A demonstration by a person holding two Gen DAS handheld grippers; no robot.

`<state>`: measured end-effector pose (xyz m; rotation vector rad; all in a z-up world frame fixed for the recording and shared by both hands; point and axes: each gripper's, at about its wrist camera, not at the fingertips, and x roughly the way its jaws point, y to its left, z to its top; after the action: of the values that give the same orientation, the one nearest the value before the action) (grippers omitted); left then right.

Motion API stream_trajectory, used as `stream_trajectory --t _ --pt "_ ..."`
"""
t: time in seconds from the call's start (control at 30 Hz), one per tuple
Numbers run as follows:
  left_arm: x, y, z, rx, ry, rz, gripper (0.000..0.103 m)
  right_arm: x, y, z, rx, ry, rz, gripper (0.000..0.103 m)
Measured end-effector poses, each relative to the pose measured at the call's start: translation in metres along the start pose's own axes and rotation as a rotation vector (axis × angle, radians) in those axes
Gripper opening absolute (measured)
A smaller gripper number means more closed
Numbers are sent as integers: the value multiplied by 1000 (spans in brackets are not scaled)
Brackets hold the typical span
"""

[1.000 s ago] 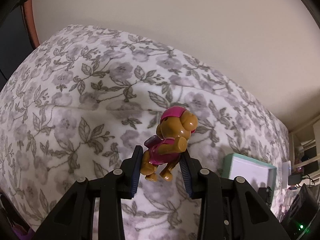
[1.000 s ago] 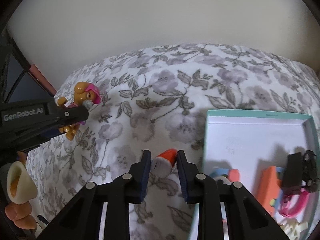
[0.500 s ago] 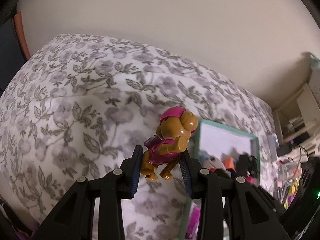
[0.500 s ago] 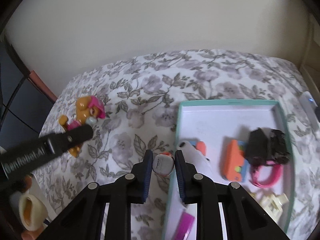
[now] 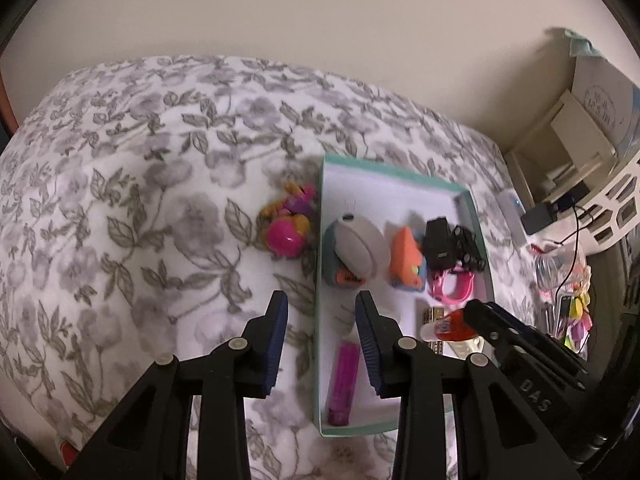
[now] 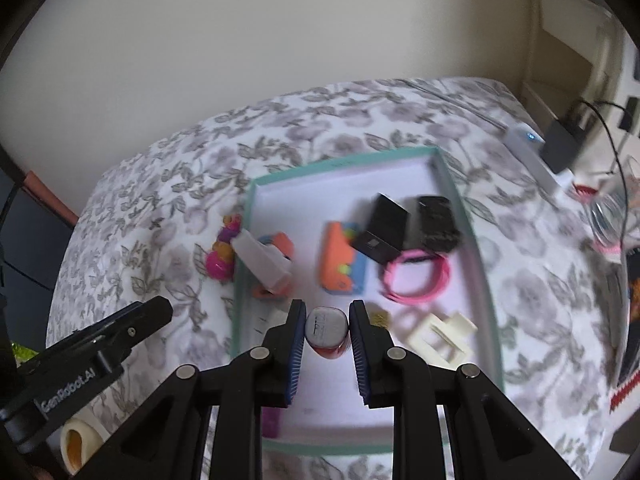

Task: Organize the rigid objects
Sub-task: 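Carry the dog figure and glue bottle over the tray with both tools, then lower the dog figure into the tray and open the left tool while the right tool releases the glue bottle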

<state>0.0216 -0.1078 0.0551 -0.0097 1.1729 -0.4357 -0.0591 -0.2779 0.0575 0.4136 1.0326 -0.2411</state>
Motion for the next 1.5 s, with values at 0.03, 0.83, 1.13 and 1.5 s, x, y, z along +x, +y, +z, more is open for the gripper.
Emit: stream_trajectory --t 0.03,0.83,1.13,1.5 --pt "1 1 -1 -1 3 5 36 -1 -3 -3 5 3 -6 24" --pt "92 36 47 -91 14 82 57 4 -23 7 76 7 9 24" --pt "120 37 52 -108 51 50 52 10 -28 8 91 23 15 24" --pt "110 46 49 -140 52 18 46 23 -32 2 101 71 4 24"
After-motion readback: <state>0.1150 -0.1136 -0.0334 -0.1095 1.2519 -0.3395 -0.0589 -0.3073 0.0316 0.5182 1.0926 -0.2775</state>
